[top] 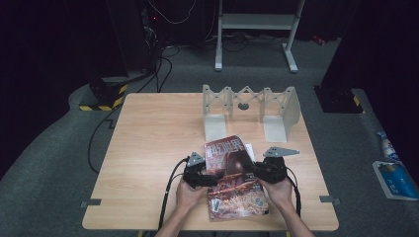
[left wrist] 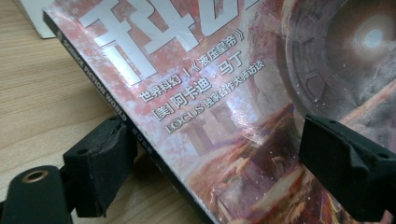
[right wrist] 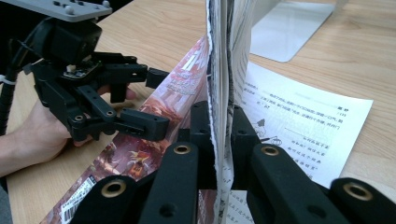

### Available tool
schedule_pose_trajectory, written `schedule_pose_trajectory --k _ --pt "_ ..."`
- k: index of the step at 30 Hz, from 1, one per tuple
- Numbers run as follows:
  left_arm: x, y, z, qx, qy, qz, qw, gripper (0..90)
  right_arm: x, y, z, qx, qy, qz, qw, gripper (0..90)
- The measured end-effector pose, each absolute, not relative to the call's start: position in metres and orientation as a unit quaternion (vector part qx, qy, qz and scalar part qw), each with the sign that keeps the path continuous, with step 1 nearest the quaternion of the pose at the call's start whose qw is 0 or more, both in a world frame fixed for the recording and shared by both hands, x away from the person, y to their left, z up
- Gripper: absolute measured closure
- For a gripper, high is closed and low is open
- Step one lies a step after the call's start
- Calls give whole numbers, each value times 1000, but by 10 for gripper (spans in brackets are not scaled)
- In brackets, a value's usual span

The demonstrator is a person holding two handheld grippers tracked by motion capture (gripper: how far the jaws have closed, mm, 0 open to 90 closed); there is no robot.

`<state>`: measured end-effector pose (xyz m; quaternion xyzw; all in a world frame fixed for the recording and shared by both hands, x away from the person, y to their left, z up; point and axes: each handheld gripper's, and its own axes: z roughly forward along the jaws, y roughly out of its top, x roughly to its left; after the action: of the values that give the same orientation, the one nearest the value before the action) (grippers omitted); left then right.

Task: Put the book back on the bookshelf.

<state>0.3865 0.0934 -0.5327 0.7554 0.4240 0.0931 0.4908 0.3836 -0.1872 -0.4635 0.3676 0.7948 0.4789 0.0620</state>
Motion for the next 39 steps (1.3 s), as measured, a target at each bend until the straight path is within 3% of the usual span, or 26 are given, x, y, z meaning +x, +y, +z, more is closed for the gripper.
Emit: schedule_pose_trajectory --k 7,27,35,39 --pt "384 93 -531 764 423 90 479 151 385 -189 -467 362 797 480 55 841" --pt "384 98 -532 763 432 87 474 445 395 -189 -485 386 808 441 52 818" --pt "383 99 -532 762 433 93 472 527 400 -191 -490 407 806 427 54 727" --pt "383 98 -532 763 431 93 472 541 402 -192 -492 422 807 407 63 638"
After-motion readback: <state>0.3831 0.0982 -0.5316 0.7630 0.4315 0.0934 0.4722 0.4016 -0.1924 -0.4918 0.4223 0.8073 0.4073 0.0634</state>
